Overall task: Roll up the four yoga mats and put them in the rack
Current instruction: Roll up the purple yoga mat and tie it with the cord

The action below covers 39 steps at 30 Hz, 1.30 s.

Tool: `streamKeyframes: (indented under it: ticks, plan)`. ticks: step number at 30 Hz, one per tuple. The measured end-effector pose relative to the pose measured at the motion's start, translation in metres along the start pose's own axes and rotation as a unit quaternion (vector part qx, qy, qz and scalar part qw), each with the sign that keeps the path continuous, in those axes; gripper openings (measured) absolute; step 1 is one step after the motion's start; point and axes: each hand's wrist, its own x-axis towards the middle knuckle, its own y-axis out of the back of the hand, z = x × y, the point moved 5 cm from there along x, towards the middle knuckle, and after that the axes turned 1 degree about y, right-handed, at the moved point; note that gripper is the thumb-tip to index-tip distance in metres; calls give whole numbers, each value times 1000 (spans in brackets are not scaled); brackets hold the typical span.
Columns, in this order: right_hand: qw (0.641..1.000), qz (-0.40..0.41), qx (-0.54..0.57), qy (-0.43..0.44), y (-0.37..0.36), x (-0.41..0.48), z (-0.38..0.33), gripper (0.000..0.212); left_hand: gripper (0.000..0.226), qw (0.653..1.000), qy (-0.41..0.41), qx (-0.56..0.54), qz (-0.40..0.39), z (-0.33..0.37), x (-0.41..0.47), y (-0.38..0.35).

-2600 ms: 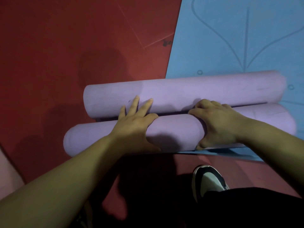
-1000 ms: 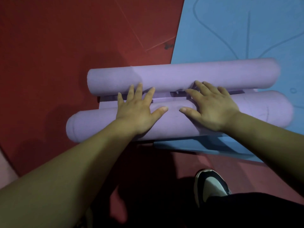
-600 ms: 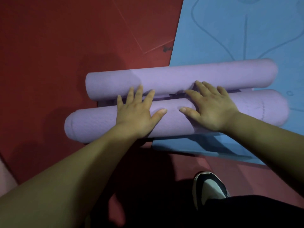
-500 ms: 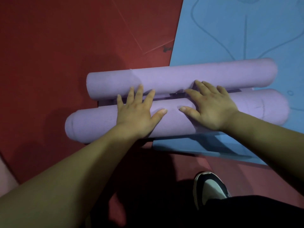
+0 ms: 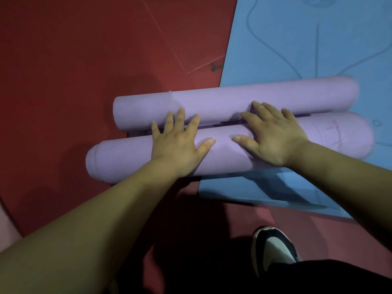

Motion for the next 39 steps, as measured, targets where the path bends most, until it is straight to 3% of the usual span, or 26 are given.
streamKeyframes:
  ticks: [21, 31, 39]
  plan:
    - [1000, 7, 5, 5, 7, 24, 7, 100, 92, 999, -26, 6, 42, 7, -4, -4]
    - [1000, 13, -5, 13, 13, 23, 7, 98, 86, 1000, -18, -15, -19, 0, 27, 8]
    - [999, -39, -19, 31, 17, 18, 10, 109, 85, 998, -21, -26, -44, -1, 39, 13]
